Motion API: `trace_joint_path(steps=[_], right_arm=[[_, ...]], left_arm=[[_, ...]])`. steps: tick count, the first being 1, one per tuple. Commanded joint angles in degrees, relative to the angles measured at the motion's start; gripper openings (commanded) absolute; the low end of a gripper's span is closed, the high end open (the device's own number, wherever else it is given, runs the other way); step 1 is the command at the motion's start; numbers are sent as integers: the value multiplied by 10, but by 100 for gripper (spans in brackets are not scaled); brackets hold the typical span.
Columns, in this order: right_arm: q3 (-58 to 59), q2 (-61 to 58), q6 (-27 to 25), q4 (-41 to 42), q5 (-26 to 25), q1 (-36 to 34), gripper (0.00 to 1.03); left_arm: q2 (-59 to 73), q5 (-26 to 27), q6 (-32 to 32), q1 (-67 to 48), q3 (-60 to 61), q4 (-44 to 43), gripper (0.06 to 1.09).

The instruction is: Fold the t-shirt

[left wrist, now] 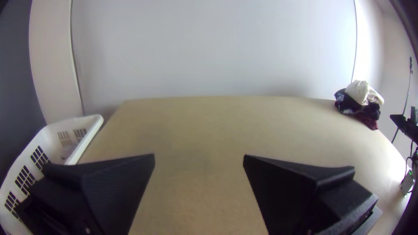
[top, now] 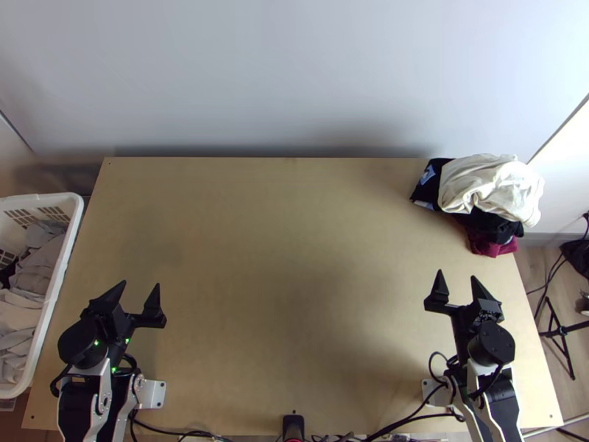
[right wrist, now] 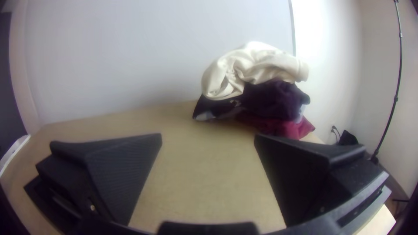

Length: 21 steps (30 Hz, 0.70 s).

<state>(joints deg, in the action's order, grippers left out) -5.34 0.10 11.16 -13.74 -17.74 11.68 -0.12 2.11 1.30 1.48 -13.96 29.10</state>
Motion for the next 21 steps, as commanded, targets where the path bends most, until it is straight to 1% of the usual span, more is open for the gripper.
trace_joint_path(steps=[1,19,21], right_arm=[[0,0,0,0,0,0,99],[0,0,1,0,0,0,99],[-1,1,63,-1,0,4,99]], left_arm=[[0,0,-1,0,0,0,104],[0,0,-1,0,0,0,104],[0,0,-1,0,0,0,104]])
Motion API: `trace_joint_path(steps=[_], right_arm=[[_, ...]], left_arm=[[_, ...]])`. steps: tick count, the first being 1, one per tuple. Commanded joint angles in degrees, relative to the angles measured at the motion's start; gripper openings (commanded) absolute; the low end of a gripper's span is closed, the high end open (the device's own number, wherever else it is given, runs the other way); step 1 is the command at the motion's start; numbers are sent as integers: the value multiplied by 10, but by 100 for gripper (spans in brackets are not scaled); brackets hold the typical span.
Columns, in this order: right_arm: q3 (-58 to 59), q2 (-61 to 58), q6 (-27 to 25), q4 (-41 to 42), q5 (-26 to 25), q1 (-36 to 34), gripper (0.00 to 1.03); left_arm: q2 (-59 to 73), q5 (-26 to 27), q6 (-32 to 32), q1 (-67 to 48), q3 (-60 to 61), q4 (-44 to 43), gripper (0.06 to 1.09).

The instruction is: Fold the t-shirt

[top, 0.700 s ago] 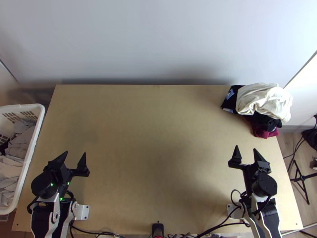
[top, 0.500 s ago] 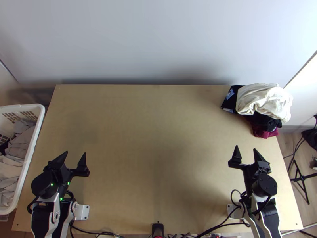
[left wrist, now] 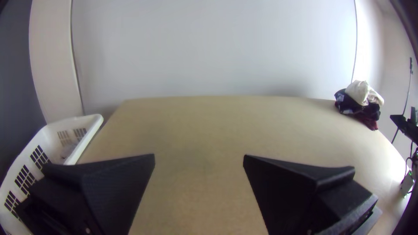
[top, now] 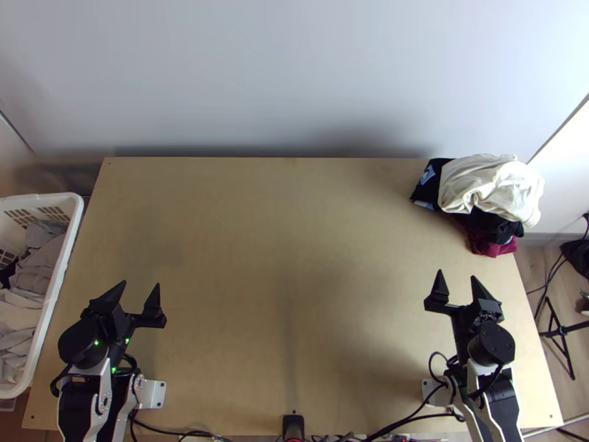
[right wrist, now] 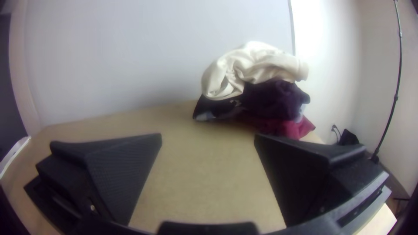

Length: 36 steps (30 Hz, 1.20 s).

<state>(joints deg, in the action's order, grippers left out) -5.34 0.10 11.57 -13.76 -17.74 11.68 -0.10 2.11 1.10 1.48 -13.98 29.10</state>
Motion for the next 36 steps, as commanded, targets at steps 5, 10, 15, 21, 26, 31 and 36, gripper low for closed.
trace_joint_path(steps=[5,10,15,21,26,31,36], right_arm=[[-2,1,209,-60,2,7,99],[-2,2,345,-18,1,33,99],[-1,1,360,-23,-2,-17,99],[-2,2,367,-58,0,-25,99],[-2,2,320,-56,1,-52,99],[-3,2,281,-22,1,-51,99],[-10,2,134,3,2,-40,99]], left_arm=[[0,0,1,0,0,1,104],[-1,0,1,0,0,0,104],[0,0,1,0,0,0,104],[0,0,1,0,0,1,104],[-1,4,0,-5,-3,16,104],[-1,3,35,-9,-6,27,104],[-1,3,157,-9,-5,30,104]])
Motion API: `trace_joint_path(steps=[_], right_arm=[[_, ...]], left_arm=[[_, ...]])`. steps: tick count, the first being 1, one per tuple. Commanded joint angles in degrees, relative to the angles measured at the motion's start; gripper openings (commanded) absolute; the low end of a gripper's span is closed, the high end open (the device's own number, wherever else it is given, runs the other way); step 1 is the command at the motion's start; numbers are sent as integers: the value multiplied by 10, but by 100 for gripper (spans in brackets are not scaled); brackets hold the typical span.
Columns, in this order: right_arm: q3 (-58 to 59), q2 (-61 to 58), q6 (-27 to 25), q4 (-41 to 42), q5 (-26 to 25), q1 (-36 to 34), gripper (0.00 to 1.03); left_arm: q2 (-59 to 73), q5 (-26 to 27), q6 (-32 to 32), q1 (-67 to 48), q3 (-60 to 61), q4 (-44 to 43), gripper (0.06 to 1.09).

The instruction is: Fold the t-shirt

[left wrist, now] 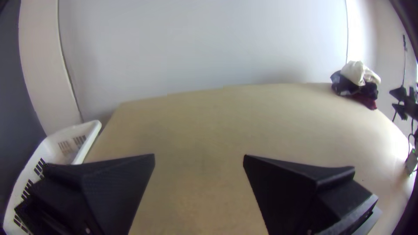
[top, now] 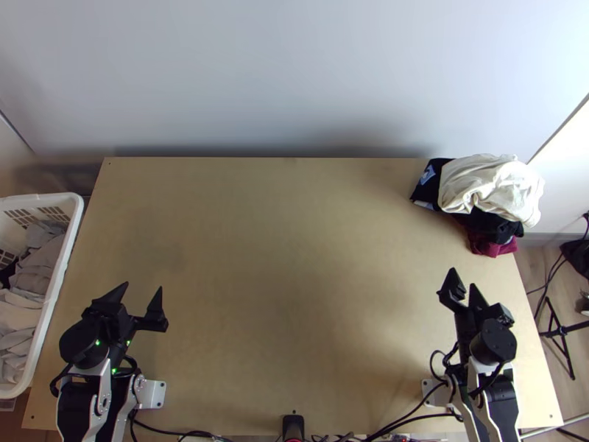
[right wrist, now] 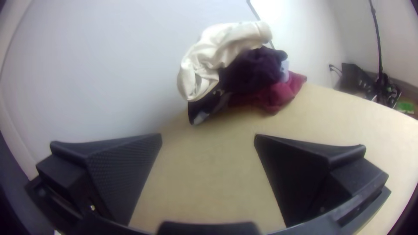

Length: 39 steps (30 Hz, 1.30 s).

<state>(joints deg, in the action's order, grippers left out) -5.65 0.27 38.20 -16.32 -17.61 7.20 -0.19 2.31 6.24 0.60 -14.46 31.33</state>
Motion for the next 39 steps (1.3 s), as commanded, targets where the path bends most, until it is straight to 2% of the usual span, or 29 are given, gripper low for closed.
trace_joint_path(steps=[1,4,6,8,10,12,14,18,21,24,28,30,34,39], right_arm=[[-8,0,-169,30,-1,9,99],[-11,1,-208,37,-11,1,99],[-12,0,-240,49,-12,1,99],[-15,0,-298,71,-11,2,99],[-16,0,-347,86,-11,3,99],[-16,1,-363,89,-8,8,99],[-6,1,-363,89,-8,15,99],[-4,1,-359,88,-9,44,99],[-5,1,-350,85,-7,55,99],[-5,1,-351,84,-9,120,99],[-5,-2,-373,88,-36,155,99],[-5,-2,-413,101,-40,149,99],[-5,-4,-504,130,-39,127,99],[-16,-12,-584,123,-41,127,99]], left_arm=[[0,1,123,3,-1,16,104],[1,-9,144,5,-1,17,104],[0,-9,97,1,-1,-4,104],[2,-13,62,2,5,-80,104],[13,-62,18,6,-5,-134,104],[71,-94,-4,6,-33,-152,104],[189,-124,-25,13,-95,-134,104],[397,-123,-69,106,-249,-53,104],[445,-115,-127,127,-319,-43,104],[465,-115,-156,127,-367,-37,104],[527,-115,-214,177,-443,22,104],[568,-109,-242,244,-493,65,104],[610,-85,-238,349,-552,74,104],[683,-83,-176,443,-602,79,104]])
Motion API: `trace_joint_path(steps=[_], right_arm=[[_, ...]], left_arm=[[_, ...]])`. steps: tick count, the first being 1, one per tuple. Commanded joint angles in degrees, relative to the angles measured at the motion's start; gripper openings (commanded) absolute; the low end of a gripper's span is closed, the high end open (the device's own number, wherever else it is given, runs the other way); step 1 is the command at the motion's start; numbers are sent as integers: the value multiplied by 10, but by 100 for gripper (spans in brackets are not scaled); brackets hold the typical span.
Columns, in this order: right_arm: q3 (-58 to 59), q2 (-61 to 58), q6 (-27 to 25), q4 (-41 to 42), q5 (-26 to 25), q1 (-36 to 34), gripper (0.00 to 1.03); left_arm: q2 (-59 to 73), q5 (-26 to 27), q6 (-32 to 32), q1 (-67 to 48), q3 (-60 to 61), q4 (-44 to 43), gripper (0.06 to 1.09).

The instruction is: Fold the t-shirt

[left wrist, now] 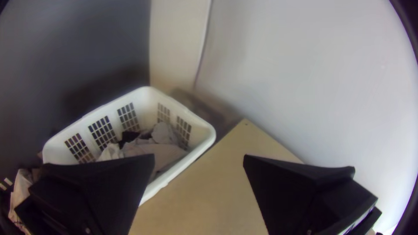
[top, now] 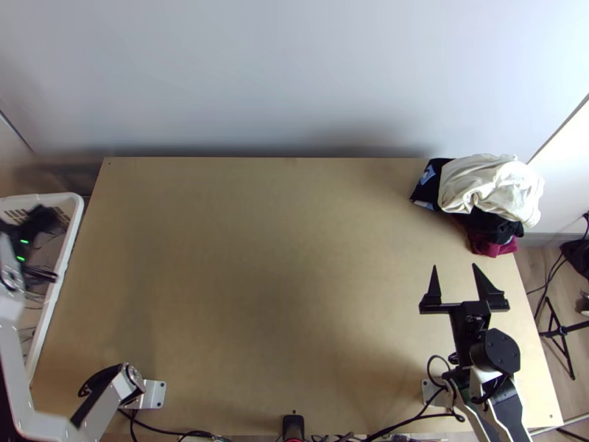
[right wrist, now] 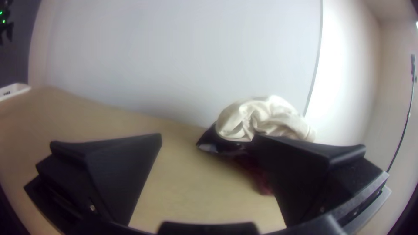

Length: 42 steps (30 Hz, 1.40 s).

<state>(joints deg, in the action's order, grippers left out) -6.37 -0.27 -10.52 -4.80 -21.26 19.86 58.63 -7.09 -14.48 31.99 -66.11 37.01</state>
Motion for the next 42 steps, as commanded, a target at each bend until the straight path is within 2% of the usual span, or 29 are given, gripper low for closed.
trace_joint_path(steps=[1,8,13,18,21,25,30,35,39,42], right_arm=[[-13,-8,-99,8,-5,-2,99],[-62,-67,-94,39,-5,-4,99],[-77,-104,-106,35,-3,16,99],[-153,-253,-101,15,-3,33,99],[-202,-331,-77,-8,-1,26,99],[-230,-345,-21,-14,2,26,99],[-305,-385,63,-132,2,33,99],[-331,-369,65,-147,1,31,99],[-356,-381,107,-166,1,28,99],[-361,-390,112,-180,2,26,99]], left_arm=[[110,11,33,142,-93,27,104],[182,1,76,194,-114,34,104],[232,-57,176,214,-116,38,104],[293,-63,185,273,-115,28,104],[329,-63,190,301,-111,11,104],[382,-57,198,328,-104,-23,104],[453,-58,209,347,-105,-64,104],[504,-60,212,339,-107,-106,104],[549,-69,210,319,-121,-146,104],[613,-90,203,306,-170,-141,104]])
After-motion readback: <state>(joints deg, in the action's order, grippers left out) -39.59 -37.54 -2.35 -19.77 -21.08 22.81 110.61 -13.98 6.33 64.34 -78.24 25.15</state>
